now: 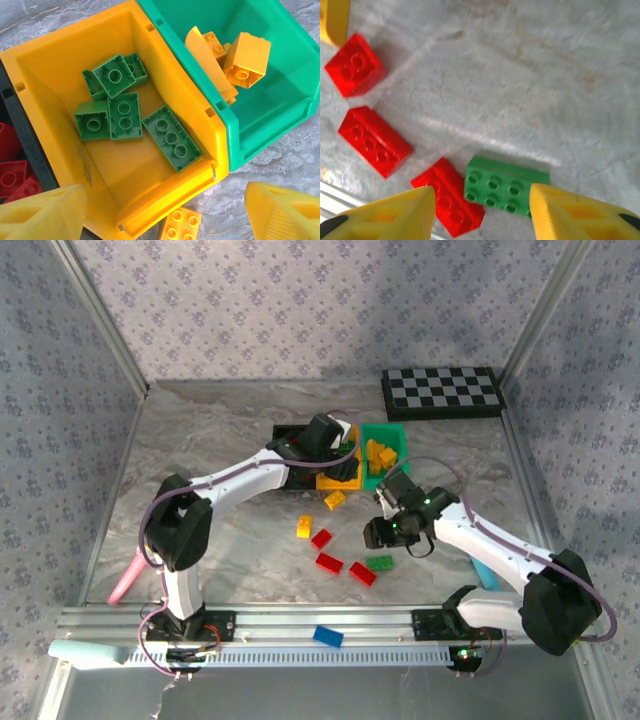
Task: Sort the legos into containers by color
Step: Move the lego to the bottom-center of the table.
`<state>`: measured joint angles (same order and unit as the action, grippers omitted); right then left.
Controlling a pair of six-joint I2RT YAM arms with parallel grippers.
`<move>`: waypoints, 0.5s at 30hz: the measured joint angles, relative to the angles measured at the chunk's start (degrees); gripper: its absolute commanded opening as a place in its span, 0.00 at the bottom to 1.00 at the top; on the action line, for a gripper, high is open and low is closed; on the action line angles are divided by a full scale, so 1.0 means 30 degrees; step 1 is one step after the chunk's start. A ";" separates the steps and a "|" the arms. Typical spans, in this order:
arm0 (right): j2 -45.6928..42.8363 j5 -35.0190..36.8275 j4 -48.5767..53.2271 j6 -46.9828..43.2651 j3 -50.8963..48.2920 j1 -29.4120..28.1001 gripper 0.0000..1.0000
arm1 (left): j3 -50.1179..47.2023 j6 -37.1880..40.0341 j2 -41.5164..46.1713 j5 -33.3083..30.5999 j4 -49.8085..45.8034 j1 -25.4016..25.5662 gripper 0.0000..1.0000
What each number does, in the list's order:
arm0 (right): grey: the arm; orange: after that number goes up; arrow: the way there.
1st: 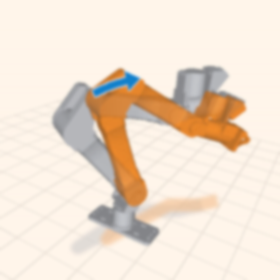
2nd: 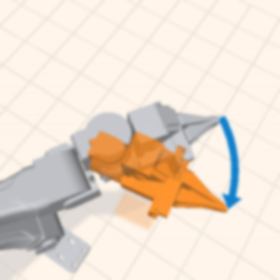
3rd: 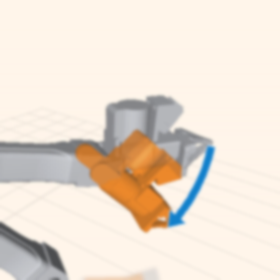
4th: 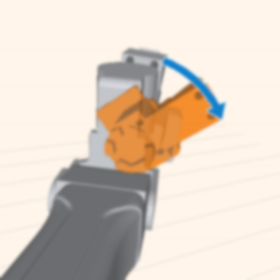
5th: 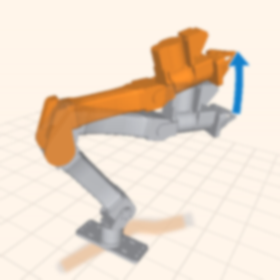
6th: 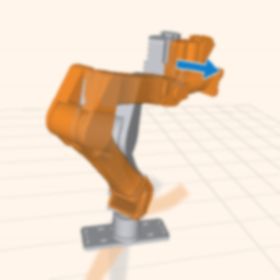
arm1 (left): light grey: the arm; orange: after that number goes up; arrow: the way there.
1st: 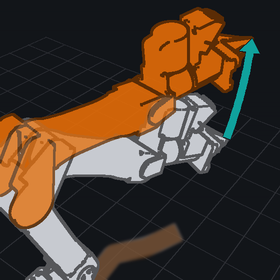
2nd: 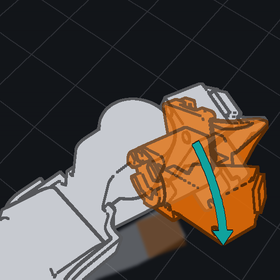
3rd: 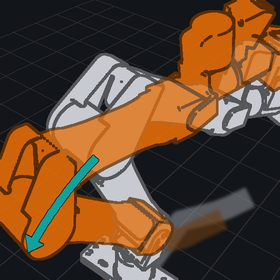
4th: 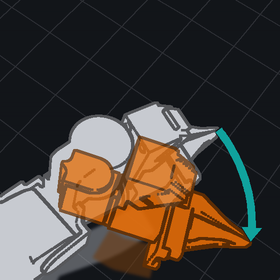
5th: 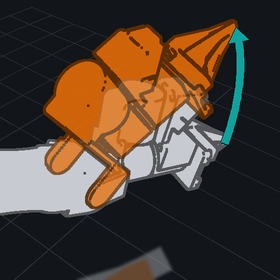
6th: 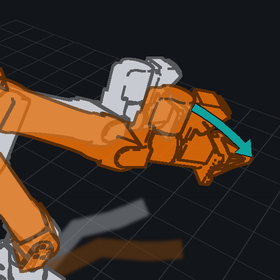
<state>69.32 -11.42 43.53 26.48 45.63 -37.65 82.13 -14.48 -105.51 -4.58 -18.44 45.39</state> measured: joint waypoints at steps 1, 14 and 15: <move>-0.0109 -0.0168 0.0175 0.0255 -0.0036 -0.0350 0.55 | -0.0226 -0.0051 0.0000 -0.0015 0.0226 0.0000 0.82; -0.0641 -0.1173 0.1195 0.2565 -0.1814 -0.2812 0.56 | -0.2040 -0.0998 0.0036 -0.0073 0.1829 0.0044 0.82; -0.0583 -0.1246 0.0991 0.2732 -0.2120 -0.2805 0.57 | -0.2215 -0.1071 0.0073 -0.0073 0.1909 0.0036 0.82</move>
<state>67.57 -15.16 46.50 34.68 39.27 -46.06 75.48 -17.69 -105.30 -4.80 -12.71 45.50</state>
